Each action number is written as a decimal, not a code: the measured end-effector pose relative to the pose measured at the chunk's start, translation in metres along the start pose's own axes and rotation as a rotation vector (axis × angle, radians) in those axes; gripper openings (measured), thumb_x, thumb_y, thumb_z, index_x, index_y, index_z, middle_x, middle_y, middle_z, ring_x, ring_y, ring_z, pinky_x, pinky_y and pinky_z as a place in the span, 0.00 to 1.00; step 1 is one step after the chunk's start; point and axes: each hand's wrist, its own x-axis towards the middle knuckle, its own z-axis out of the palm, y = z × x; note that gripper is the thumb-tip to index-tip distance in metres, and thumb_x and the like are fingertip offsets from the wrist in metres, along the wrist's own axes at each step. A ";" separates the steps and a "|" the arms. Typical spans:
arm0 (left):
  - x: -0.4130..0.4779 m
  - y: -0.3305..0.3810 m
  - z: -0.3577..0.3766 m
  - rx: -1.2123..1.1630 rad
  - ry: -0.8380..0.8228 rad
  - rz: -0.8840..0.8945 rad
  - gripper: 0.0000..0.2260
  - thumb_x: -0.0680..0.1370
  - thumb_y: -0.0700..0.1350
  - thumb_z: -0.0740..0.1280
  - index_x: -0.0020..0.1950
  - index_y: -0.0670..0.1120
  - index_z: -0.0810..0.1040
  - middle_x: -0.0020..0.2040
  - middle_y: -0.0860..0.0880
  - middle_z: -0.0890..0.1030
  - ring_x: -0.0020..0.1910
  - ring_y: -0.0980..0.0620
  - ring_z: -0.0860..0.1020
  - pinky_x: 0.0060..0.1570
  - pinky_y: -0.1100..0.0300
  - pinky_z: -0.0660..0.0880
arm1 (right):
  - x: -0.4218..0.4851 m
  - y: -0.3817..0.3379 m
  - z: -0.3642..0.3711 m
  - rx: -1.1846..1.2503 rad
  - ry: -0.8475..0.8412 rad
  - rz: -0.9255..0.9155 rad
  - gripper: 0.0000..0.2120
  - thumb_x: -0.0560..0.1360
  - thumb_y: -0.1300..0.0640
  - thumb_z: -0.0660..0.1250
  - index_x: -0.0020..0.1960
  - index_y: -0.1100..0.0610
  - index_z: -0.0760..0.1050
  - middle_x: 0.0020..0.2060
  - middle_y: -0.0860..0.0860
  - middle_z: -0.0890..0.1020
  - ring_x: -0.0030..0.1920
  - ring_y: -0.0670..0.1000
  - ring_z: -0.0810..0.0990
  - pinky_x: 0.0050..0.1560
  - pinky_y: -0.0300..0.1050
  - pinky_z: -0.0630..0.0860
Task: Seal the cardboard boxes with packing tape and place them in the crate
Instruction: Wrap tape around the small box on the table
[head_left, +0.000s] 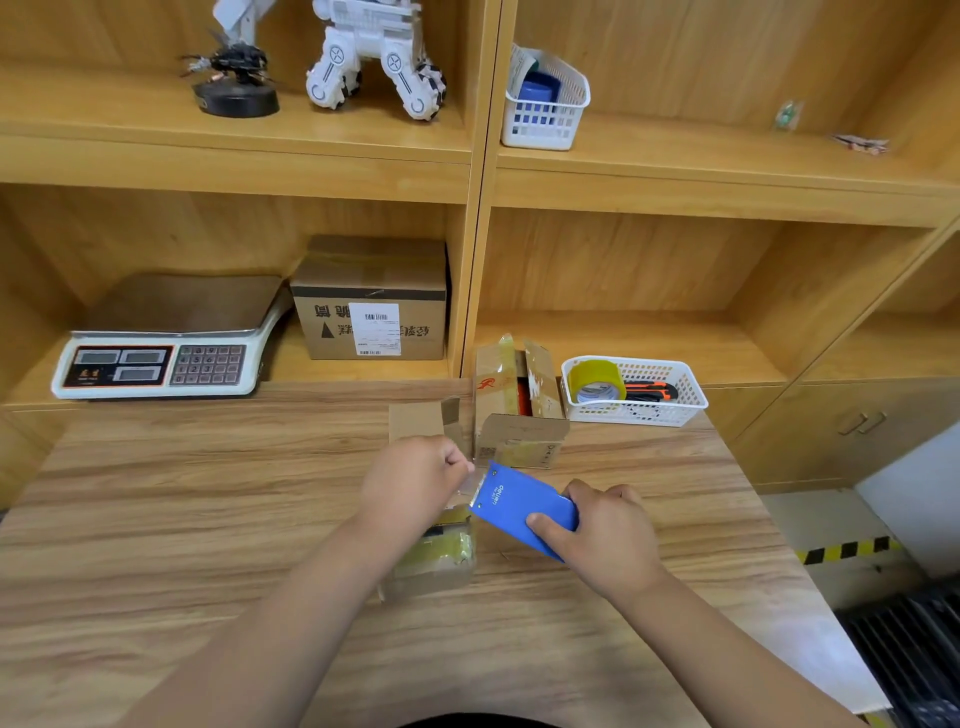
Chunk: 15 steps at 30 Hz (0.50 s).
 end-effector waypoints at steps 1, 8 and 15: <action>-0.002 0.002 0.002 0.079 0.036 0.035 0.08 0.76 0.50 0.65 0.39 0.51 0.79 0.30 0.60 0.77 0.31 0.59 0.73 0.28 0.63 0.63 | 0.002 -0.004 0.000 -0.022 0.014 0.003 0.20 0.68 0.31 0.58 0.41 0.48 0.69 0.29 0.45 0.73 0.40 0.51 0.68 0.42 0.42 0.60; -0.014 0.011 0.009 0.471 0.201 0.228 0.14 0.51 0.40 0.79 0.23 0.46 0.73 0.19 0.51 0.71 0.19 0.52 0.60 0.23 0.69 0.47 | 0.009 -0.026 0.006 -0.006 0.047 0.040 0.19 0.71 0.36 0.60 0.38 0.52 0.66 0.34 0.49 0.81 0.32 0.52 0.72 0.48 0.45 0.60; -0.021 0.000 0.016 0.443 0.295 0.309 0.21 0.46 0.39 0.82 0.19 0.47 0.69 0.17 0.51 0.67 0.14 0.52 0.65 0.25 0.71 0.52 | 0.009 -0.036 0.020 0.020 0.020 0.082 0.18 0.70 0.37 0.60 0.38 0.52 0.67 0.34 0.48 0.80 0.35 0.53 0.75 0.44 0.45 0.58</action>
